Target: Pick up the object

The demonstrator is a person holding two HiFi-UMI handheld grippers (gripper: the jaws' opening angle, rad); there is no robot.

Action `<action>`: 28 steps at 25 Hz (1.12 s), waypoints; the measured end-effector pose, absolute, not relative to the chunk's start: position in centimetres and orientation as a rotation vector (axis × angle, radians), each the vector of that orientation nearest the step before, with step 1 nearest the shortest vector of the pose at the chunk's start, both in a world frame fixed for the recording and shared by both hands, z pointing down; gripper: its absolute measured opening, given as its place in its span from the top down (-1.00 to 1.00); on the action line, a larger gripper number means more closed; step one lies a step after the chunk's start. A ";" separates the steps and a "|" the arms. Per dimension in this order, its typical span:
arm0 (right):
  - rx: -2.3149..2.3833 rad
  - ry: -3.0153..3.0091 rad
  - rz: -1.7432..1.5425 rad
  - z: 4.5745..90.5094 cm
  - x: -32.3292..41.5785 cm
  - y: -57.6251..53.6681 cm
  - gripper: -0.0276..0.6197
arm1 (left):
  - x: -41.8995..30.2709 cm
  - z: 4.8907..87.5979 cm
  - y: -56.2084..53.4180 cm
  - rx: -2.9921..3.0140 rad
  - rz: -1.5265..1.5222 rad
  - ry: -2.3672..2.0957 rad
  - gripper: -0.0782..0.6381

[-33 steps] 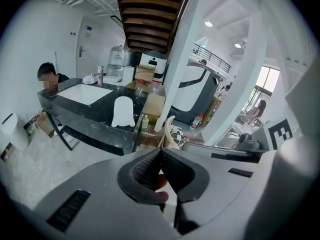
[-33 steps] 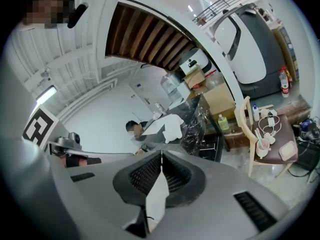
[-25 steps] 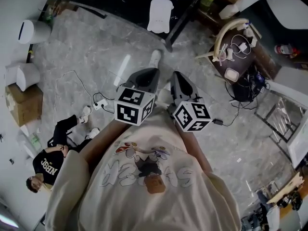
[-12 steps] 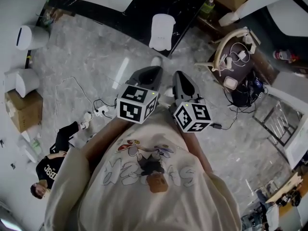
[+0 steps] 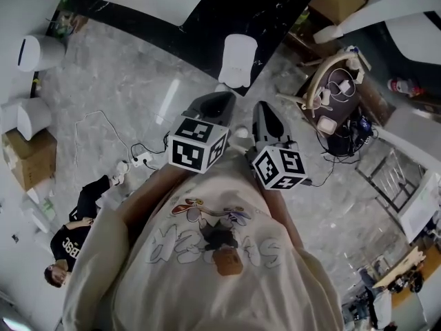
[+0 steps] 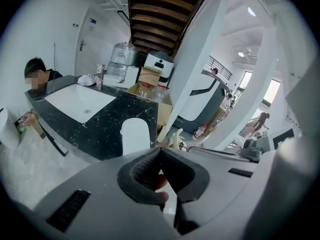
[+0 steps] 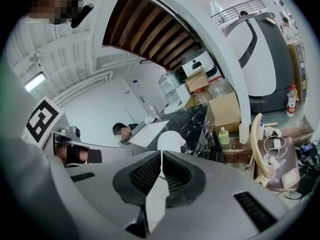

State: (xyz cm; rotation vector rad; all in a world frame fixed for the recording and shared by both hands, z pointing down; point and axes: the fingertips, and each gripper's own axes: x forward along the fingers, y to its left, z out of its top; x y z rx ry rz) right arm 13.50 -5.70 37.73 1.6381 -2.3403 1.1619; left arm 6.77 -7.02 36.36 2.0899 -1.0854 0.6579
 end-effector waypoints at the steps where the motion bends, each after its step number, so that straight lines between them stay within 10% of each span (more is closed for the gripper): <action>1: 1.644 -2.336 1.156 37.6 13.3 -6.1 0.84 | 6.4 36.2 -7.5 2.091 0.654 -1.083 0.75; 28: 1.796 -2.108 1.097 39.8 7.3 -15.9 0.84 | 0.6 40.0 -19.4 2.152 0.616 -0.822 0.74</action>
